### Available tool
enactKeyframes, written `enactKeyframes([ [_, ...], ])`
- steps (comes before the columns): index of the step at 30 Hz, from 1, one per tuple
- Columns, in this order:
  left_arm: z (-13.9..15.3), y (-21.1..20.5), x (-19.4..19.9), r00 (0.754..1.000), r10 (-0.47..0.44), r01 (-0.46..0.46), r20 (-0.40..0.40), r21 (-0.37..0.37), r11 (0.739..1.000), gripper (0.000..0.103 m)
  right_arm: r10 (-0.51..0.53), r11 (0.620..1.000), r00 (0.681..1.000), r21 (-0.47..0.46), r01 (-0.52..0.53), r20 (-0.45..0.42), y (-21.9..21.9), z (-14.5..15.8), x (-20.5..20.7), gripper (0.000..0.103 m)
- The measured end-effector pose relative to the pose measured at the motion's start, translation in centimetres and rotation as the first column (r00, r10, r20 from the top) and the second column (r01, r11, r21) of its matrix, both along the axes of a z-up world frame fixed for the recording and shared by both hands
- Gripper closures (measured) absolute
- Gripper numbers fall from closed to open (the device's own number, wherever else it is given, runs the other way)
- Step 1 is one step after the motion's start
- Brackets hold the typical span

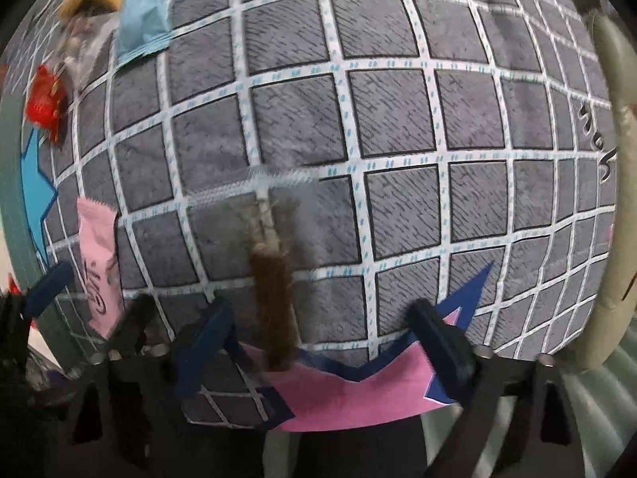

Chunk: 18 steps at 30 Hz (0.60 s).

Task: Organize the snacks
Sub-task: 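Grasp the pink packet with the left gripper while the right grasps the jerky stick, then carry both snacks over the white tray and release them inside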

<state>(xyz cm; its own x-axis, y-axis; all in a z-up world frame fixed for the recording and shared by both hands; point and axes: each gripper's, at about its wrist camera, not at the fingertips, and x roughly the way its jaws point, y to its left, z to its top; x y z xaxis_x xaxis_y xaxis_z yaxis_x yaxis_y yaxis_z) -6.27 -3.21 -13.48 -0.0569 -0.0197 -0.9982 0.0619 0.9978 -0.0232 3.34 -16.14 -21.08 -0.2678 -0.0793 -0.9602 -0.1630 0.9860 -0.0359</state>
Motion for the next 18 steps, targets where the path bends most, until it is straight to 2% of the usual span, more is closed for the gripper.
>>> enactKeyframes([
  [1,0.2,-0.4,-0.1,1.000,-0.008,0.008,0.010,0.000,1.000,0.035,0.007,1.000,1.000,0.000,-0.007,0.009,0.1,0.2,0.1,0.031],
  [3,0.5,-1.0,0.0,1.000,-0.014,0.014,0.026,-0.001,1.000,0.057,0.028,1.000,0.999,-0.004,-0.028,0.036,0.1,0.8,0.4,0.060],
  [4,0.6,-1.1,0.1,0.999,-0.016,0.016,0.033,-0.003,1.000,0.064,0.033,0.999,0.999,0.015,-0.033,0.043,0.1,1.0,0.5,0.060],
  [5,0.6,-1.1,0.2,0.999,-0.018,0.018,0.033,-0.016,1.000,0.077,0.027,0.999,0.999,0.042,-0.029,0.039,0.0,1.1,0.6,0.062],
  [7,0.5,-1.1,0.5,1.000,0.003,-0.002,0.018,-0.064,0.998,0.078,0.017,0.997,0.999,0.068,-0.019,0.037,-0.3,1.3,0.7,0.063],
  [10,0.9,-0.8,0.4,0.999,0.036,-0.034,0.025,-0.079,0.996,0.078,-0.010,0.990,0.999,0.140,0.003,0.051,-0.6,2.2,0.9,0.063],
  [18,4.8,-0.3,0.4,0.988,0.101,-0.086,0.114,-0.131,0.988,0.078,0.006,0.976,0.997,0.215,-0.021,0.071,1.3,4.8,2.1,0.063],
])
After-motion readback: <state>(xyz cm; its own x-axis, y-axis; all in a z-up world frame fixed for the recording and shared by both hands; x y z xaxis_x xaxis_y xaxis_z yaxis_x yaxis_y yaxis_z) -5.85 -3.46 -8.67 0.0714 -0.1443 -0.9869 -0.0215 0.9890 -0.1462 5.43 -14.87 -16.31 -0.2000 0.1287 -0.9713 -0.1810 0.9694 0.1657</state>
